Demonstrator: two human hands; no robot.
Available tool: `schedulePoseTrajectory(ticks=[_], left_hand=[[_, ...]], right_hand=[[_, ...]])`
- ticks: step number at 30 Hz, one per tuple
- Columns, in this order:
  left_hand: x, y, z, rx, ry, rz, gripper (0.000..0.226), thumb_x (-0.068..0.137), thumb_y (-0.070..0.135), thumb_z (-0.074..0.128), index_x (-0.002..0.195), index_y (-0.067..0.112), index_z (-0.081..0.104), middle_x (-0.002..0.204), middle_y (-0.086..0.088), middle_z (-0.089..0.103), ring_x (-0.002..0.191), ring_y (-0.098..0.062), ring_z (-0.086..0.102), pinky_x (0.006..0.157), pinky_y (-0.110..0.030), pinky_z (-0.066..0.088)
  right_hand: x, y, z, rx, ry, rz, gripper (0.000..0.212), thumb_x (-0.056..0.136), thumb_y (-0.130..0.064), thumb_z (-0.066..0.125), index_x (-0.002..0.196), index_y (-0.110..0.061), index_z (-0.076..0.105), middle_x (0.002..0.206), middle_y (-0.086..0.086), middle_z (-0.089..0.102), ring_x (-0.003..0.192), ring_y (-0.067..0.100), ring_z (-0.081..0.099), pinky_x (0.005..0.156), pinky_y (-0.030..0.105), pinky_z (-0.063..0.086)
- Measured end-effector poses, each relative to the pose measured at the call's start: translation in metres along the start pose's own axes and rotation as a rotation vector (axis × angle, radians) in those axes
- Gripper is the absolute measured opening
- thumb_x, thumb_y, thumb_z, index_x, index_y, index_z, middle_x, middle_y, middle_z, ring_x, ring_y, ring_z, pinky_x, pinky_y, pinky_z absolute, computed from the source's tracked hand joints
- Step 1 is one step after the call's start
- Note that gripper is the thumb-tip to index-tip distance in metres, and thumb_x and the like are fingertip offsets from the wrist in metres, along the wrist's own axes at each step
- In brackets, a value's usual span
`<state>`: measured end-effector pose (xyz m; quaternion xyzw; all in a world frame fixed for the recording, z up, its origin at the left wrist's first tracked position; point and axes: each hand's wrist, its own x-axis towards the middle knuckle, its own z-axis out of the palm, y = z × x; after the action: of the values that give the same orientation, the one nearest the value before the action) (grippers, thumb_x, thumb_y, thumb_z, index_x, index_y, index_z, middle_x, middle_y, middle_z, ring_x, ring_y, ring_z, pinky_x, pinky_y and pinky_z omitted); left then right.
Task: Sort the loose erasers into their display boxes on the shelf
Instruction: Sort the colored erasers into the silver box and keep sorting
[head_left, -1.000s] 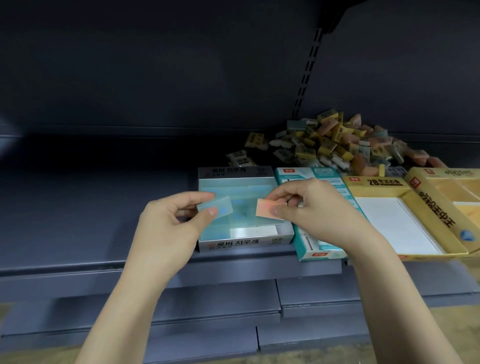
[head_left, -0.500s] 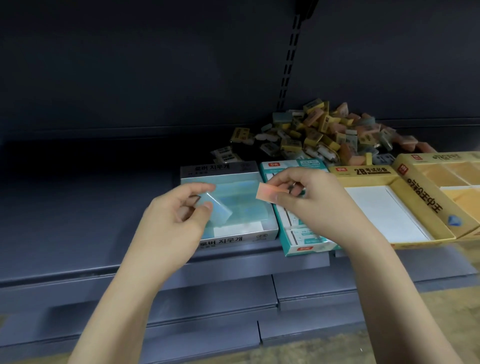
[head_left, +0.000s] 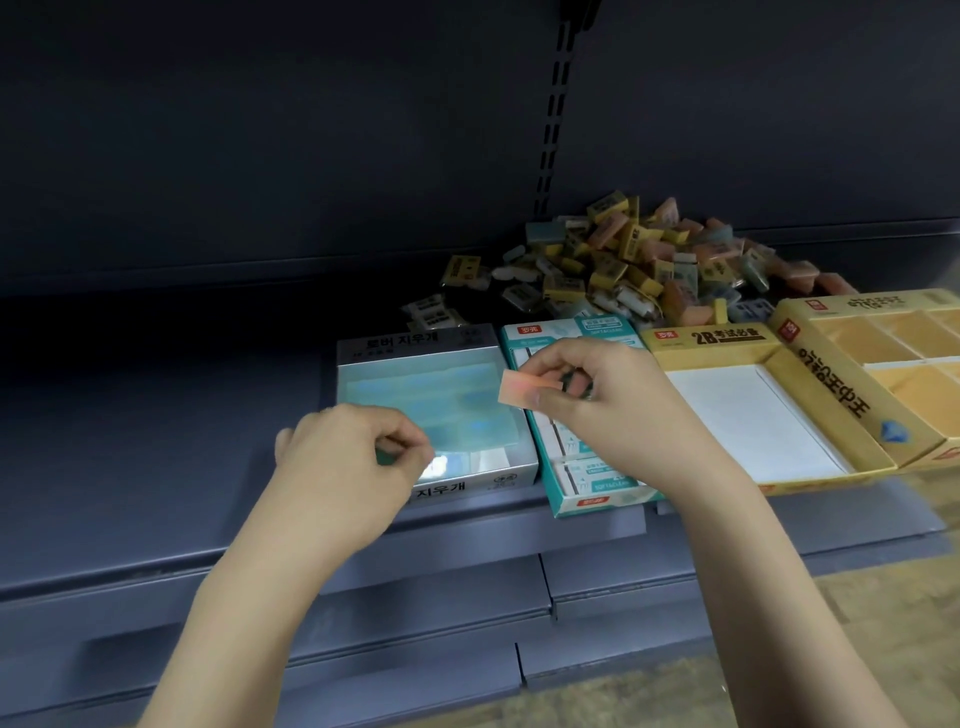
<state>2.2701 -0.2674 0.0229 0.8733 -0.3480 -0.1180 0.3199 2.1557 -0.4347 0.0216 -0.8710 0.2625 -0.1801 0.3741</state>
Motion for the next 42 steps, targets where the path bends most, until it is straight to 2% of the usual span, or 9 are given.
schedulePoseTrajectory(ticks=[5,12,15,20,25,27,30,37,42], left_hand=[[0.004,-0.001,0.003,0.142,0.008,0.017,0.023,0.083,0.033,0.064,0.063,0.042,0.057,0.096,0.015,0.054,0.102,-0.01,0.046,0.084,-0.027,0.023],[0.008,-0.002,0.002,0.165,0.012,0.004,0.019,0.076,0.036,0.072,0.076,0.042,0.054,0.105,0.016,0.049,0.107,-0.011,0.039,0.08,-0.024,0.016],[0.01,-0.002,0.003,0.168,0.0,-0.007,0.024,0.068,0.045,0.076,0.079,0.039,0.055,0.104,0.015,0.044,0.104,-0.01,0.032,0.08,-0.025,0.017],[0.019,-0.008,-0.004,0.172,0.011,0.015,0.034,0.067,0.03,0.081,0.085,0.03,0.052,0.101,0.008,0.036,0.098,-0.01,0.023,0.078,-0.02,0.022],[0.021,-0.017,-0.011,0.042,0.15,0.022,0.03,0.07,0.024,0.079,0.09,0.027,0.057,0.097,0.003,0.044,0.091,-0.013,0.045,0.072,-0.021,0.031],[0.021,-0.021,-0.015,-0.002,0.221,0.035,0.026,0.072,0.024,0.077,0.09,0.027,0.058,0.093,0.004,0.047,0.076,-0.003,0.046,0.061,-0.013,0.032],[0.02,-0.029,-0.022,-0.035,0.278,0.043,0.021,0.075,0.023,0.075,0.09,0.025,0.06,0.089,0.004,0.051,0.07,0.001,0.047,0.058,-0.003,0.033],[0.012,-0.044,-0.027,-0.055,0.289,-0.012,0.016,0.078,0.028,0.072,0.09,0.029,0.061,0.088,0.01,0.055,0.072,0.001,0.05,0.056,-0.006,0.032],[0.012,-0.046,-0.028,-0.043,0.268,0.0,0.012,0.079,0.025,0.071,0.089,0.028,0.064,0.085,0.013,0.053,0.071,-0.001,0.051,0.056,-0.005,0.033]], right_hand=[[0.0,0.001,0.0,0.015,0.005,0.004,0.007,0.084,-0.027,0.068,0.09,-0.029,0.069,0.071,-0.016,0.054,0.061,-0.006,0.047,0.056,0.008,0.036],[0.001,0.001,-0.001,0.004,-0.003,0.002,0.007,0.084,-0.027,0.068,0.09,-0.03,0.068,0.073,-0.016,0.054,0.064,-0.006,0.047,0.058,0.008,0.037],[0.001,0.0,-0.002,0.001,-0.007,0.0,0.006,0.084,-0.027,0.068,0.089,-0.031,0.068,0.074,-0.016,0.055,0.065,-0.006,0.048,0.059,0.008,0.038],[0.005,-0.005,0.0,-0.052,-0.022,-0.024,0.006,0.085,-0.027,0.067,0.09,-0.03,0.068,0.076,-0.017,0.056,0.066,-0.009,0.048,0.059,0.006,0.037],[0.016,-0.016,0.008,-0.086,-0.064,-0.077,0.01,0.085,-0.018,0.065,0.092,-0.025,0.069,0.071,-0.02,0.053,0.063,-0.012,0.048,0.058,0.007,0.036],[0.023,-0.02,0.012,-0.122,-0.081,-0.1,0.01,0.085,-0.019,0.065,0.092,-0.025,0.069,0.071,-0.019,0.053,0.063,-0.011,0.048,0.057,0.008,0.036],[0.035,-0.022,0.015,-0.217,-0.114,-0.104,0.009,0.085,-0.022,0.065,0.092,-0.024,0.071,0.071,-0.019,0.054,0.062,-0.005,0.048,0.055,0.008,0.035],[0.063,-0.029,0.014,-0.385,-0.227,-0.07,0.017,0.086,-0.017,0.062,0.099,-0.02,0.073,0.089,-0.007,0.064,0.085,0.006,0.055,0.058,0.009,0.037],[0.066,-0.03,0.015,-0.503,-0.178,-0.093,0.003,0.084,-0.019,0.065,0.086,-0.02,0.064,0.092,-0.004,0.062,0.091,0.015,0.057,0.07,0.024,0.041]])
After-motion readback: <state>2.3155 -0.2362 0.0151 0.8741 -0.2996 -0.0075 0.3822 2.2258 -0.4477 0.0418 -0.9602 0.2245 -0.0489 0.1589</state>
